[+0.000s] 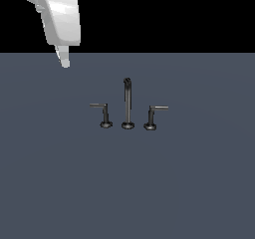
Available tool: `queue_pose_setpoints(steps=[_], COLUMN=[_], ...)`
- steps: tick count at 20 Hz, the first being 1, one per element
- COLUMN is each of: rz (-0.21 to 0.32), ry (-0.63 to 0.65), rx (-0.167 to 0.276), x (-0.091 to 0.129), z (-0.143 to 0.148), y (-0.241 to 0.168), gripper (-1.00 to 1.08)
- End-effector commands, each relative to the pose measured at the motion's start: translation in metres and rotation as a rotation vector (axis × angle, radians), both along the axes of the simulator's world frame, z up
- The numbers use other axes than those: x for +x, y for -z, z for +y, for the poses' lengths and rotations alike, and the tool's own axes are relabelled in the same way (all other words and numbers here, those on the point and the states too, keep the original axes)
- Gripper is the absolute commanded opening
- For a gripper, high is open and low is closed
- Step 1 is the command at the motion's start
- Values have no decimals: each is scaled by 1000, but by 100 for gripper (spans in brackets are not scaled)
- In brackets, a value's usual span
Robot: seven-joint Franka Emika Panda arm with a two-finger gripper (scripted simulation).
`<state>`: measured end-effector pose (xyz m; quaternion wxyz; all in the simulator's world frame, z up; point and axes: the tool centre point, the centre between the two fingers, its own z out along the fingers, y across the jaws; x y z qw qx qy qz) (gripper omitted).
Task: Turn on the faucet by rotating a designated handle.
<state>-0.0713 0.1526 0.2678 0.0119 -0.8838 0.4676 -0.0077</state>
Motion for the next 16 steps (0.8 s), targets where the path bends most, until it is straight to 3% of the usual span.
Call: queue_pose_setpoints(steps=[1,16], rz=[1,12], ry=[44,327], rx=[1,-3], x=[11,82], z=[2,2], y=[11,80], gripper=[-100,-100])
